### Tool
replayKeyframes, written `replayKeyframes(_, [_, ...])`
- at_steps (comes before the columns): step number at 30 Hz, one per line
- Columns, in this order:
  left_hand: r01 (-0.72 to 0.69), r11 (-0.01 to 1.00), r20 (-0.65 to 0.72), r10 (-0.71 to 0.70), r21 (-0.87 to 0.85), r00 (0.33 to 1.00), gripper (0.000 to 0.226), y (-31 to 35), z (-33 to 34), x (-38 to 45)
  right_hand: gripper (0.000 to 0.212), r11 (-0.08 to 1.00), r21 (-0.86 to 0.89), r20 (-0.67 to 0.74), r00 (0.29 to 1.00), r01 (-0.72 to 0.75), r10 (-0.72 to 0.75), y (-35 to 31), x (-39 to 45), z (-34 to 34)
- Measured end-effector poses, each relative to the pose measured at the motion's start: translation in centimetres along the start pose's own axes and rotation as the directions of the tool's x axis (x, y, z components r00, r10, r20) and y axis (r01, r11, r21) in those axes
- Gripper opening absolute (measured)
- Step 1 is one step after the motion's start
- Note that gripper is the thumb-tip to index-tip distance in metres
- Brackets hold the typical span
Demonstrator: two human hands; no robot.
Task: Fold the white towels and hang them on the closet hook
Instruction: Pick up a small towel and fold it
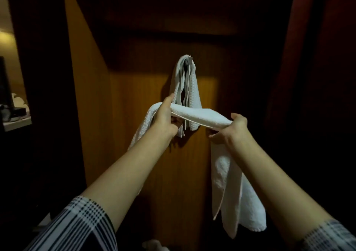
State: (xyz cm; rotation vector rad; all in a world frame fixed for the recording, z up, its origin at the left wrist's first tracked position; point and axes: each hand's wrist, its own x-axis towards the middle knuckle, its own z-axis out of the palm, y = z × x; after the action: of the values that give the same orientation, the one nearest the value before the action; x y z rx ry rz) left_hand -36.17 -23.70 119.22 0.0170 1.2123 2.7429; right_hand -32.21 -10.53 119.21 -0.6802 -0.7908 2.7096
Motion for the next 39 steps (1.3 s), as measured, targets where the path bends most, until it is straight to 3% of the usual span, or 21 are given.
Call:
replayKeyframes(4, [-0.077,0.997,0.050,0.076,0.009,0.996,0.023,2.0,2.0,1.7,0.023,0.994,-0.069,0.104,0.991,0.086,-0.079,-3.0,-0.6,3.1])
replayKeyframes(9, [-0.243,0.968,0.113,0.235,0.059,0.965,0.018,5.9,5.2,3.8,0.028,0.983,-0.057,0.274,0.950,0.173,-0.151,-7.1,-0.5,7.0])
replayKeyframes(15, [-0.343,0.936,0.114,0.334,0.077,0.936,0.035,10.6,8.8,7.3,0.022,0.936,-0.122,0.349,0.897,0.331,-0.272,-11.3,2.5,11.9])
replayKeyframes(19, [-0.336,0.938,0.020,0.335,0.086,0.942,0.053,13.6,10.8,10.9,0.022,0.938,-0.163,0.389,0.894,0.305,-0.223,-13.4,5.0,15.4])
replayKeyframes(30, [-0.321,0.947,-0.122,0.319,0.000,0.940,0.042,16.3,14.0,21.6,0.037,0.953,-0.174,0.381,0.910,0.246,-0.165,-15.8,15.2,23.1])
replayKeyframes(32, [-0.304,0.951,-0.148,0.293,-0.057,0.945,0.023,15.9,14.4,23.1,0.037,0.957,-0.179,0.378,0.914,0.226,-0.146,-16.2,17.6,23.9])
replayKeyframes(36, [-0.240,0.965,-0.218,0.212,-0.110,0.953,0.033,15.0,13.9,27.6,0.029,0.958,-0.162,0.375,0.913,0.238,-0.164,-16.4,22.6,25.1])
replayKeyframes(39, [-0.142,0.989,-0.241,0.129,-0.037,0.962,0.035,12.5,12.3,31.1,0.028,0.961,-0.133,0.361,0.915,0.243,-0.182,-14.9,26.5,24.7])
